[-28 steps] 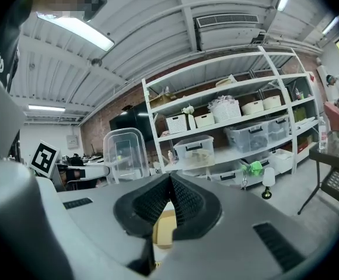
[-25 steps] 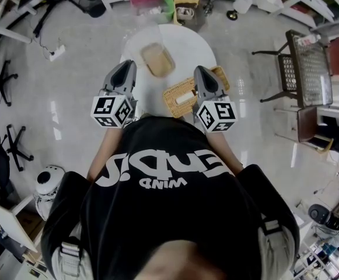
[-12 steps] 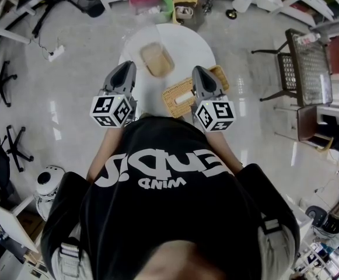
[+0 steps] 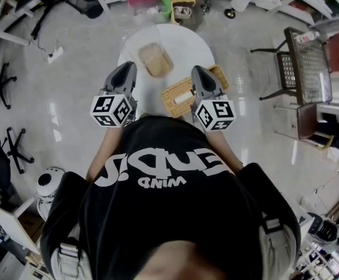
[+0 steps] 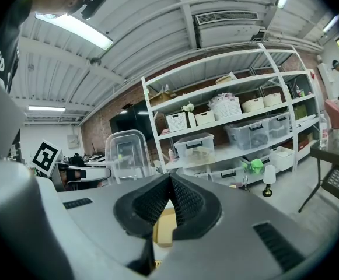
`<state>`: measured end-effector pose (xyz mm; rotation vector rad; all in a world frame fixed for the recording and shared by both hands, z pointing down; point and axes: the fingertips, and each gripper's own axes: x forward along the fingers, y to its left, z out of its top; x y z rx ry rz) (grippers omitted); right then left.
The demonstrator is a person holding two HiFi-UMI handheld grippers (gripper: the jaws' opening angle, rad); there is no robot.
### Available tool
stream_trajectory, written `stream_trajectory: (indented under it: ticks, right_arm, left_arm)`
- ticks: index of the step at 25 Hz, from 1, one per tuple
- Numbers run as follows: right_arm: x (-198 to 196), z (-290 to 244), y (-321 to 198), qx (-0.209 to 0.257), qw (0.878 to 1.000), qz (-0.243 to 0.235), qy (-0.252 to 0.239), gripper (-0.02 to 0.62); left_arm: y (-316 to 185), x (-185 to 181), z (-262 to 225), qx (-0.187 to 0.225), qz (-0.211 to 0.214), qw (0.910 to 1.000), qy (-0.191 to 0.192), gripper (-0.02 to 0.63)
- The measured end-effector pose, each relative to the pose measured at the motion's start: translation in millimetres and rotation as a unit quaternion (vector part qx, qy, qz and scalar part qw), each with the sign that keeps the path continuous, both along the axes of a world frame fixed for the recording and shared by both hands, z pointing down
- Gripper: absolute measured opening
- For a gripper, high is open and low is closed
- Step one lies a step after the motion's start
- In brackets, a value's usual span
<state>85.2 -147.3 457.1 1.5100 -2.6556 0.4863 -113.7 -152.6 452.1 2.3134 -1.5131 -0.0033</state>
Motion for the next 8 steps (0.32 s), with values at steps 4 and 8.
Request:
stream_trajectory:
  ticks: [4,8]
  right_arm:
    - [-0.6,-1.3,-2.3,-0.001,1.0,0.0,0.0,-0.003]
    - [-1.5,0.7,-1.5,-0.001,1.0,0.0,0.001,-0.003]
  left_arm:
    - [-1.6,0.7,0.0,-0.003,0.003,1.0,-0.002,0.034]
    - [-0.1,0.1,2.7,-0.004,0.004,1.0,-0.001,0.034]
